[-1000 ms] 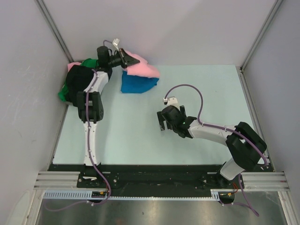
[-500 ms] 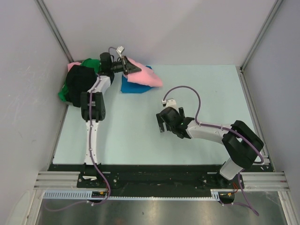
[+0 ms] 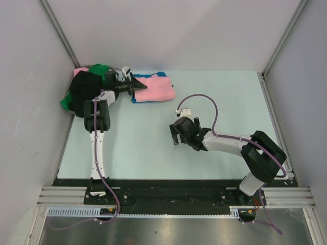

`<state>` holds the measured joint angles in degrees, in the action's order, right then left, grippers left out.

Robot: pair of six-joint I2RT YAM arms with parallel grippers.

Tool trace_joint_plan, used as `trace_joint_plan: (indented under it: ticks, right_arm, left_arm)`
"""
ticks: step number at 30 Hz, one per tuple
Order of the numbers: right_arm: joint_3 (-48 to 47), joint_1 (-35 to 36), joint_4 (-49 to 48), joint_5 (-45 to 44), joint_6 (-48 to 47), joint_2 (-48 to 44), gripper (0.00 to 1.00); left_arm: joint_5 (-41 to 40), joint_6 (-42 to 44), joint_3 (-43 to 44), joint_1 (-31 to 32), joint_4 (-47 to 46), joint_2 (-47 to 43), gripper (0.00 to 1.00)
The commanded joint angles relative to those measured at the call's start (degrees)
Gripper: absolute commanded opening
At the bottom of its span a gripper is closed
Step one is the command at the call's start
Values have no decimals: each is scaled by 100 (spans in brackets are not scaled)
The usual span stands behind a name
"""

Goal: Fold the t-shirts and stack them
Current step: Neatly place the folded tshirt to the corner

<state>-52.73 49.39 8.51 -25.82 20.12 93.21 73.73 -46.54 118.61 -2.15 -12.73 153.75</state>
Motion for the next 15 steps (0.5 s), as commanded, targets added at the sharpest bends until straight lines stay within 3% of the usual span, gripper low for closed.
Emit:
trace_joint_plan:
  ticks: [1, 6, 9, 12, 15]
  right_arm:
    - [-53, 19, -104, 51, 45, -57, 100]
    - [-316, -43, 9, 209, 1, 48, 100]
    - [-527, -61, 186, 174, -43, 154, 100]
    - [-843, -113, 317, 209, -87, 232, 100]
    - [-1256, -358, 344, 682, -79, 250, 100]
  left_arm:
    - [46, 1073, -320, -487, 1163, -688, 100]
    - [-971, 1841, -812, -786, 2204, -1469, 100]
    - [-1570, 1877, -1199, -831, 2512, -2004, 100]
    - [-1932, 1580, -1795, -769, 2477, -2628, 100]
    - [-2239, 1036, -2805, -655, 1619, -3532, 100]
